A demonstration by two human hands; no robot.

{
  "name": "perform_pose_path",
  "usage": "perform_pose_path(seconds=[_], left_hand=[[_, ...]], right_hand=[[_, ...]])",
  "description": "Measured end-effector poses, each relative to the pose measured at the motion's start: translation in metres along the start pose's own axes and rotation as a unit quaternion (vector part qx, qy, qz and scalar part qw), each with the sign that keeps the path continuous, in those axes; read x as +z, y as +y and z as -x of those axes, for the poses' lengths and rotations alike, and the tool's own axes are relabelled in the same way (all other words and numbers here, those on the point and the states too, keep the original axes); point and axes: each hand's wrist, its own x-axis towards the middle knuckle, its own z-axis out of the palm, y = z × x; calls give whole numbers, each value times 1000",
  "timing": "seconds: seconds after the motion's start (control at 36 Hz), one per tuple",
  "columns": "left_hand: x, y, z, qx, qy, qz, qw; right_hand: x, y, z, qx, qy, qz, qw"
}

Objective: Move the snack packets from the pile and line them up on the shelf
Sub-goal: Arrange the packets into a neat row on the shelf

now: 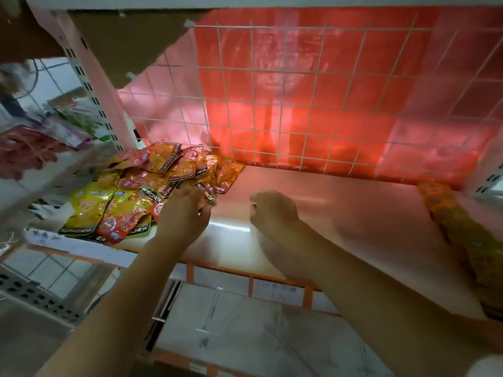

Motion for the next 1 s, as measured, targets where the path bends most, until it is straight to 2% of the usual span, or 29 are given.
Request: perform_pose_path(seconds=[0.11, 0.22, 0.33, 0.47, 0.56, 0.75, 0.86, 1.0], left_hand=[[2, -37, -12, -16, -37, -61, 997], [4, -54, -16, -13, -69, -76, 995], [4, -58, -22, -26, -97, -82, 992], [4, -55, -28, -45, -120, -126, 984], [6, -57, -31, -63, -129, -81, 986], [9, -69, -32, -100, -136, 85, 982], [9, -70, -29, -94, -110, 126, 981], [9, -72, -22, -106, -55, 228, 966]], right_hand=[[10, -23, -14, 45, -26, -2, 999], [21, -42, -30, 69, -45, -26, 996], [35, -51, -50, 117, -29, -183, 976], [57, -65, -84, 203, 24, -358, 911], [67, -71, -106, 246, 45, -416, 875], [80, -79, -134, 298, -35, -310, 902], [76, -78, -135, 339, -29, -327, 882], [74, -69, -130, 305, -15, -399, 865]])
